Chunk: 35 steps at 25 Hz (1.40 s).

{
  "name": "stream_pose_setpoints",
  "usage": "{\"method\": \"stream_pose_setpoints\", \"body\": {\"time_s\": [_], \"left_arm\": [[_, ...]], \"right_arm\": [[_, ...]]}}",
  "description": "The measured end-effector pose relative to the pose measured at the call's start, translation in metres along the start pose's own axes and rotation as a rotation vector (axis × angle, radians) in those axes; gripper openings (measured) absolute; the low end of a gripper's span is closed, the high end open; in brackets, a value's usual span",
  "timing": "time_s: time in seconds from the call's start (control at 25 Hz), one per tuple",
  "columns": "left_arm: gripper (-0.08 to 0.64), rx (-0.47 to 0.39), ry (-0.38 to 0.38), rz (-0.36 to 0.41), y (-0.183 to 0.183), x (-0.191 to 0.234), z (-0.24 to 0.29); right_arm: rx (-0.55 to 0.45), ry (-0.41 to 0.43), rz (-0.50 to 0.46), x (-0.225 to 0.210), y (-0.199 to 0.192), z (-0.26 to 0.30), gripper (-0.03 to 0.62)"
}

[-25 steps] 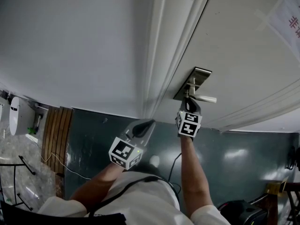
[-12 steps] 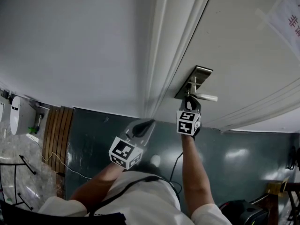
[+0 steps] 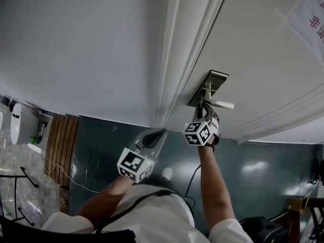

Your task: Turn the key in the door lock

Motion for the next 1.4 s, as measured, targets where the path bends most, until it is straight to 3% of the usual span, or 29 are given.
{"method": "stream_pose_setpoints", "body": {"time_s": [0.36, 0.64, 0.96, 1.12, 1.24, 1.4], "left_arm": [[0.006, -0.015, -0.01, -0.01, -0.002, -0.009, 0.001], [0.006, -0.013, -0.01, -0.007, -0.003, -0.013, -0.002], [0.006, -0.01, -0.008, 0.007, -0.001, -0.02, -0.001], [0.006, -0.01, -0.006, 0.012, 0.0, -0.02, 0.0], [0.006, -0.008, -0.009, 0.013, 0.001, -0.022, 0.002], [0.006, -0.009, -0.025, 0.021, 0.005, -0.028, 0.008]], "right_arm": [[0.014, -0.076, -0.418, 0.009, -0.001, -0.001, 0.071], [0.015, -0.13, -0.609, 0.014, -0.003, 0.001, 0.074], [-0.02, -0.113, -0.566, 0.011, 0.005, -0.006, 0.08], [0.014, -0.105, -0.534, 0.011, -0.005, 0.002, 0.097], [-0.01, -0.087, -0.484, 0.006, -0.003, -0.007, 0.147], [-0.062, -0.055, -0.371, -0.002, -0.005, -0.023, 0.153]]}}
Point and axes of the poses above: the fingertips, and each gripper's own axes: z forward along the fingers, x to its left, y out of its top, the point moved 8 cm from there along -z, backward along the fingers, and after that the axes turned 12 degrees about x, right-handed, at the moved point
